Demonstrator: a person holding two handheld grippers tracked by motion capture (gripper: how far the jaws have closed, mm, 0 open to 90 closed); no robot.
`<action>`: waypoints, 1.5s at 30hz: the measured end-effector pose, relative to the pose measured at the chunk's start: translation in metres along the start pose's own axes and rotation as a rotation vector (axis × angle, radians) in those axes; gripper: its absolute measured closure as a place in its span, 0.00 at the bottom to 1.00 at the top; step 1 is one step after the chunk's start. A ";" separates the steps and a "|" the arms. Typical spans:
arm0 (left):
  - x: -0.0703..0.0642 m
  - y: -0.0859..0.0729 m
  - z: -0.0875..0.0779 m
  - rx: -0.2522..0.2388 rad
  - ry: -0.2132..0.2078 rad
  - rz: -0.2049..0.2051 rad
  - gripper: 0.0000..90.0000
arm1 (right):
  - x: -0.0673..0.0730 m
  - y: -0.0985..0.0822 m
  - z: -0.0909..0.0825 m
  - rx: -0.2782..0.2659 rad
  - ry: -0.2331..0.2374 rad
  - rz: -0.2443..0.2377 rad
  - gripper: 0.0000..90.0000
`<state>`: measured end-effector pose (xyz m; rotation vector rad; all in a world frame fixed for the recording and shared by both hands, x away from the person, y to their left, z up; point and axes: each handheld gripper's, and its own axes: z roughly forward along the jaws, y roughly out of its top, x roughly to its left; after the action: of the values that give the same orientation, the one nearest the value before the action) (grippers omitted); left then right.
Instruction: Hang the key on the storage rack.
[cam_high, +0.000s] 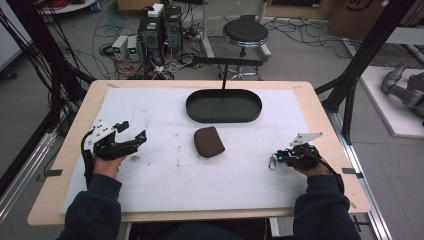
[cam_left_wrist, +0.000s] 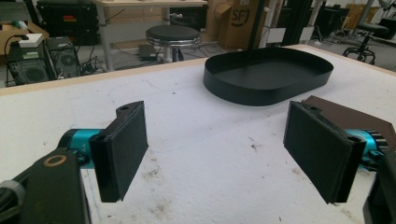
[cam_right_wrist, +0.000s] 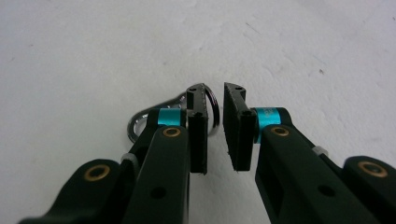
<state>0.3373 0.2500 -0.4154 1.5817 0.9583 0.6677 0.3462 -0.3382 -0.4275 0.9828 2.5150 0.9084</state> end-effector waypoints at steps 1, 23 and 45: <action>0.000 0.000 0.000 0.001 0.001 0.000 0.24 | -0.001 -0.001 -0.001 0.007 0.003 -0.005 0.91; -0.002 -0.001 0.001 0.005 -0.003 0.004 0.25 | -0.001 0.014 -0.013 -0.151 -0.033 -0.032 1.00; -0.001 -0.002 0.002 -0.004 -0.021 0.010 0.25 | -0.044 0.134 -0.006 -0.358 -0.108 -0.069 1.00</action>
<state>0.3378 0.2485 -0.4171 1.5880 0.9331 0.6588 0.4423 -0.2949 -0.3344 0.8017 2.1799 1.1959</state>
